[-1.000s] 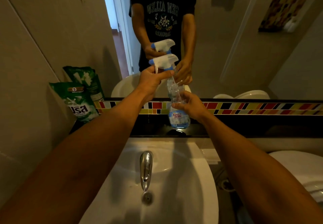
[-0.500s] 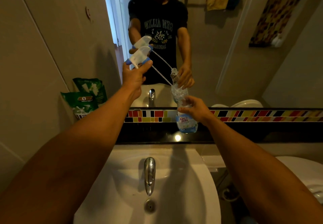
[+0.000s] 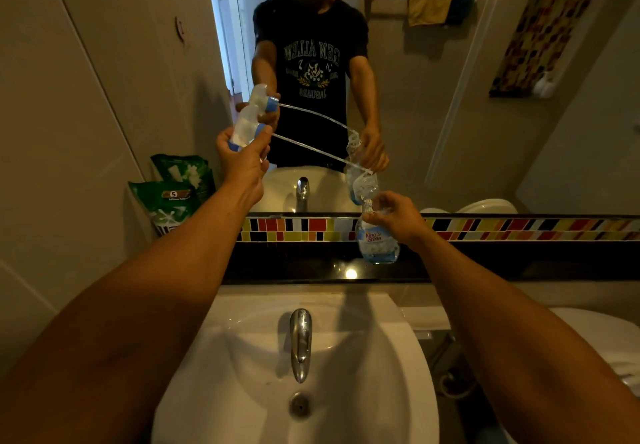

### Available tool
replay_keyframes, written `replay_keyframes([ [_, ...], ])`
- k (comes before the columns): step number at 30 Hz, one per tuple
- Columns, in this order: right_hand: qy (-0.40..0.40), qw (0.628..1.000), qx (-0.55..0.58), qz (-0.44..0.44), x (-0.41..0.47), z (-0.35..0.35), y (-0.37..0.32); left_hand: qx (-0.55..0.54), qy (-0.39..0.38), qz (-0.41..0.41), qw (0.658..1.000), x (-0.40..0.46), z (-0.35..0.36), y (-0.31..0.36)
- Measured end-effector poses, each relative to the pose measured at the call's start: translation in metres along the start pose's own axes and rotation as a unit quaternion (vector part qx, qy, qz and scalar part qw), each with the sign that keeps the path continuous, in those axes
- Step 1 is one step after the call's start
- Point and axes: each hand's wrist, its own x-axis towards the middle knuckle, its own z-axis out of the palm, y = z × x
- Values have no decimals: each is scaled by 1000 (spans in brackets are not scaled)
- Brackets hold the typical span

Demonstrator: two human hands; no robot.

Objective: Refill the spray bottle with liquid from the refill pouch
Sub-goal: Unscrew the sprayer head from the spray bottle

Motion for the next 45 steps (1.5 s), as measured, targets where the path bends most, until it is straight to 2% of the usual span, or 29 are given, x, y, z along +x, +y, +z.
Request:
replay_keyframes([
  [10, 26, 999, 37, -11, -4, 10, 4, -44, 66, -46, 996, -6, -22, -21],
  [21, -13, 998, 68, 3, 2, 39, 21, 39, 144, -132, 980, -17, -66, -102],
  [32, -56, 998, 40, -18, 26, 69, 26, 80, 122, -237, 960, -12, -98, -171],
  [36, -57, 997, 42, -20, 34, 79, 28, 177, 148, -257, 938, -4, -106, -188],
  [40, -54, 997, 48, -26, 41, 85, 28, 344, 158, -243, 893, 7, -116, -201],
  [45, -52, 996, 67, -24, 46, 91, 29, 460, 134, -235, 846, 13, -120, -204],
])
